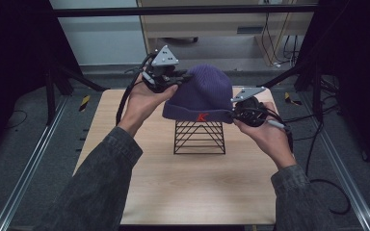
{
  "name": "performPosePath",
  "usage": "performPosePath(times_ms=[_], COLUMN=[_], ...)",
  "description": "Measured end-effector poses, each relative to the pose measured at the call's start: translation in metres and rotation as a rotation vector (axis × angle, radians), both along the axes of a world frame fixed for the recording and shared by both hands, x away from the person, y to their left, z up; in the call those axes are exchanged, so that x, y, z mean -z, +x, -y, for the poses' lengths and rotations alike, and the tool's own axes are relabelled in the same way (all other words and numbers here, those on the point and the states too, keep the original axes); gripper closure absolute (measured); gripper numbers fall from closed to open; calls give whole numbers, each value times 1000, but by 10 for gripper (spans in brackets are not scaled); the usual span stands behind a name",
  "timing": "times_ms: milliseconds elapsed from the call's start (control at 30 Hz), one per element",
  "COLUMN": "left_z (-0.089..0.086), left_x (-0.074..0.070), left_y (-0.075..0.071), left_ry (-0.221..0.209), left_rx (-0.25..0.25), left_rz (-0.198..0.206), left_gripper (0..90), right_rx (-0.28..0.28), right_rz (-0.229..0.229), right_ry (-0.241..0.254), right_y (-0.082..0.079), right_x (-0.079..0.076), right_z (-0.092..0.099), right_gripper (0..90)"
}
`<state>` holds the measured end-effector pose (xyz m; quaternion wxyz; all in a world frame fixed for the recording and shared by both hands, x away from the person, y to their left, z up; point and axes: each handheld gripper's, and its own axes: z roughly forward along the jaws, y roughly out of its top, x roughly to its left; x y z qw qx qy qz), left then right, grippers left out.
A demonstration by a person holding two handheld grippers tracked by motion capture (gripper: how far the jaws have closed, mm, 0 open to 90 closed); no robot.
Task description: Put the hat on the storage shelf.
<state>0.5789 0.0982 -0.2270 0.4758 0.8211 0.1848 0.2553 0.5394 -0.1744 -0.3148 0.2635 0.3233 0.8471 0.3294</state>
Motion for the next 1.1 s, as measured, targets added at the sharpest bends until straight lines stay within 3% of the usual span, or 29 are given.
performPosePath(times_ms=[667,1100], left_z=[2,0], left_x=[26,47], left_y=[4,0], left_ry=[27,37], left_rx=[5,2], left_rz=[-23,-37], left_gripper=[797,796], right_rx=[2,3], right_rz=[-48,-69], right_ry=[-32,-50], right_y=[4,5], right_x=[21,39], right_z=[0,-5], right_gripper=[755,747])
